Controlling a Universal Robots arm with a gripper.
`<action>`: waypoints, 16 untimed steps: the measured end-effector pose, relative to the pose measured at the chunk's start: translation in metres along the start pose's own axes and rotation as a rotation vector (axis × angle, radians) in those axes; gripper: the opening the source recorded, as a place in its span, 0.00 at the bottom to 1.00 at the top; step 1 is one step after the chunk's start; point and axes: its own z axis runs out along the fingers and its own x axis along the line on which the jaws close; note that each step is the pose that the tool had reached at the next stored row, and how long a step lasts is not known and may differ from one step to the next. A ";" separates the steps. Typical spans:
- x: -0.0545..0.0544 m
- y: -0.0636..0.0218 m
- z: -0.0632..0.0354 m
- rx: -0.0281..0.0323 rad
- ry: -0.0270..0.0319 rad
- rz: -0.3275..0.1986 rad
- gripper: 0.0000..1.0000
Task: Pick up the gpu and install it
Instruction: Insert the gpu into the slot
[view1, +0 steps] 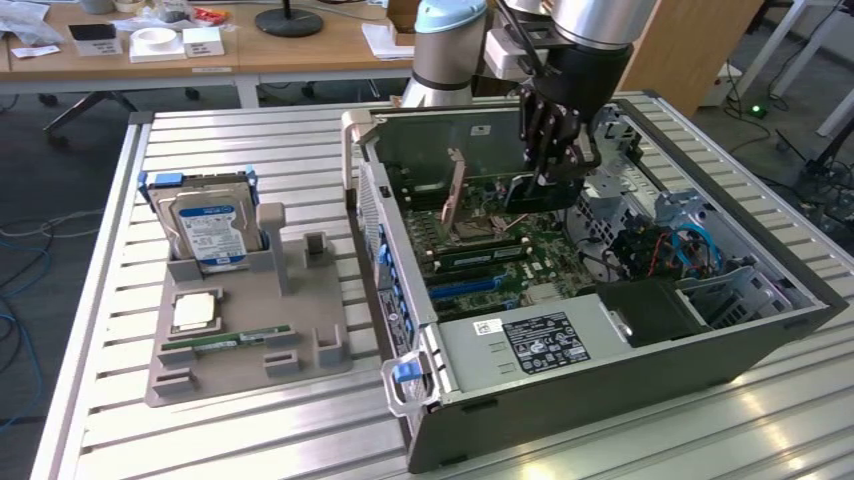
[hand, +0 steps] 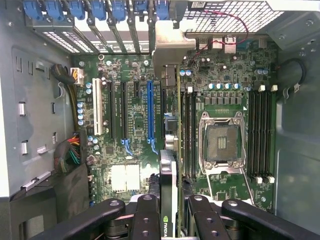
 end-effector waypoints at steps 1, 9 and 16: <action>0.000 0.0000 0.0002 0.0000 -0.0001 0.000 0.27; 0.000 0.0000 0.0007 0.0000 0.0000 0.000 0.27; 0.000 0.0000 0.0019 0.0001 0.0000 0.000 0.27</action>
